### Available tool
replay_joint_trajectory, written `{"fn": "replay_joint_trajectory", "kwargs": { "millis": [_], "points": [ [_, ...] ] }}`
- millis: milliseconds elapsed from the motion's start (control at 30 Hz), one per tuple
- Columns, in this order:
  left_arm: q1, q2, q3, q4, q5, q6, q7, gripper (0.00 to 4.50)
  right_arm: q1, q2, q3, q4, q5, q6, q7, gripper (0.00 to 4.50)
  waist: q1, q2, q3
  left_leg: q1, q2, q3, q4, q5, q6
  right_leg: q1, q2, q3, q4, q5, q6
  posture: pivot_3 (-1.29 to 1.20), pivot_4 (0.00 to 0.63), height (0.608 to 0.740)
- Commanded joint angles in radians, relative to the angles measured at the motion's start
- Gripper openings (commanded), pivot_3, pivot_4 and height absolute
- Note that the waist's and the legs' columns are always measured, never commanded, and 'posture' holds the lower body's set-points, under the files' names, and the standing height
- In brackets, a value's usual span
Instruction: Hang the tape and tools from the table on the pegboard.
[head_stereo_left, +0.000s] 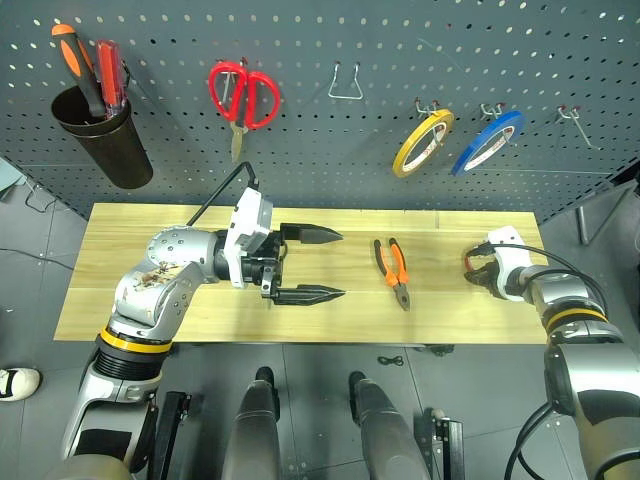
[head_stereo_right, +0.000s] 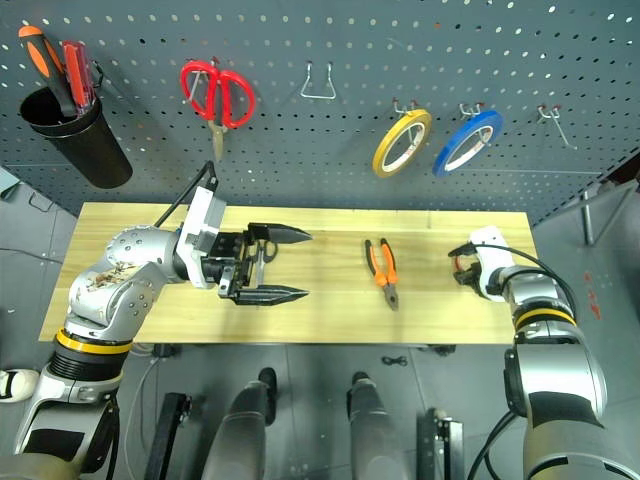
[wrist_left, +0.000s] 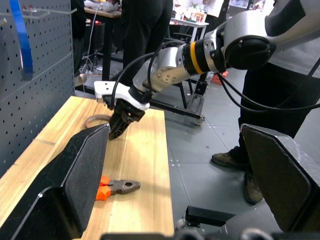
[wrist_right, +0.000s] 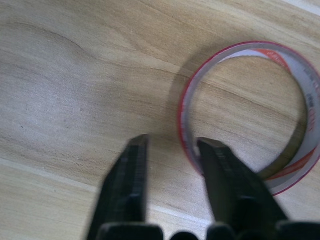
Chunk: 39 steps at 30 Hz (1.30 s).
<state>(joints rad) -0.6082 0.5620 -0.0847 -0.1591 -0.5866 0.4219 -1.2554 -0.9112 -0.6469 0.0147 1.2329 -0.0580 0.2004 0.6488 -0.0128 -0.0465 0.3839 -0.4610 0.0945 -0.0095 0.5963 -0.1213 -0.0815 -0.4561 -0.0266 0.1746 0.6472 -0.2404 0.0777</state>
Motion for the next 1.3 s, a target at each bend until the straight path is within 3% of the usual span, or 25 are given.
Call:
{"fn": "replay_joint_trajectory", "kwargs": {
  "millis": [33,167,300,433,600,833,1067,1300],
  "points": [
    [-0.003,-0.005,0.016,-0.040,-0.025,0.004,0.009,4.50,0.022,-0.023,-0.010,-0.015,-0.004,-0.017,0.015,0.01,0.000,0.000,0.000,0.000,0.000,0.000,0.000,0.000,0.000,0.000,0.000,0.000,0.000,0.000,0.000,0.09,0.433,0.740],
    [-0.006,-0.014,0.020,-0.055,-0.047,0.023,0.023,4.50,0.112,-0.058,-0.008,-0.164,0.002,-0.047,0.053,0.01,0.002,0.000,0.000,0.000,0.000,0.000,0.000,0.000,0.000,0.000,0.000,0.000,0.000,0.000,0.001,0.09,0.434,0.740],
    [-0.033,-0.041,0.021,-0.057,-0.066,0.034,0.041,4.50,0.387,-0.135,-0.055,-0.676,-0.009,-0.030,-0.001,0.01,0.015,0.003,0.002,-0.001,-0.001,-0.001,-0.001,0.000,0.000,0.000,-0.001,0.000,0.000,-0.002,0.003,0.08,0.436,0.740],
    [-0.100,-0.098,0.034,-0.036,-0.095,0.050,0.079,4.50,0.697,-0.199,-0.183,-1.233,-0.104,0.000,-0.110,0.01,0.023,0.012,0.007,-0.001,-0.003,-0.002,-0.001,0.000,0.000,-0.001,-0.001,0.000,0.001,-0.005,0.008,0.08,0.436,0.740],
    [-0.162,-0.170,0.034,0.002,-0.101,0.040,0.114,4.50,0.811,-0.204,-0.269,-1.451,-0.217,0.009,-0.235,0.01,0.002,0.011,0.007,-0.001,-0.004,-0.005,0.004,0.000,-0.001,0.001,-0.002,0.000,0.001,-0.004,0.010,0.03,0.425,0.740],
    [-0.238,-0.236,0.033,0.076,-0.080,-0.002,0.119,4.50,0.713,-0.233,-0.298,-1.388,-0.256,-0.156,-0.349,0.01,-0.016,0.011,0.007,-0.006,-0.010,-0.014,0.009,0.001,-0.001,0.001,-0.002,0.000,0.001,-0.003,0.012,0.02,0.419,0.740],
    [-0.261,-0.272,0.026,0.121,-0.064,-0.030,0.128,4.50,0.458,-0.254,-0.242,-1.039,-0.195,-0.315,-0.332,0.01,-0.019,0.011,0.008,-0.009,-0.011,-0.016,0.010,0.001,0.000,0.001,-0.003,-0.001,0.001,-0.002,0.012,0.01,0.418,0.740],
    [-0.247,-0.263,0.030,0.095,-0.062,-0.019,0.133,4.50,0.309,-0.209,-0.215,-0.813,-0.103,-0.303,-0.277,0.01,-0.014,0.011,0.008,-0.010,-0.012,-0.016,0.010,0.000,0.001,0.001,-0.003,-0.001,0.000,0.002,0.005,0.03,0.414,0.740]
  ]
}}
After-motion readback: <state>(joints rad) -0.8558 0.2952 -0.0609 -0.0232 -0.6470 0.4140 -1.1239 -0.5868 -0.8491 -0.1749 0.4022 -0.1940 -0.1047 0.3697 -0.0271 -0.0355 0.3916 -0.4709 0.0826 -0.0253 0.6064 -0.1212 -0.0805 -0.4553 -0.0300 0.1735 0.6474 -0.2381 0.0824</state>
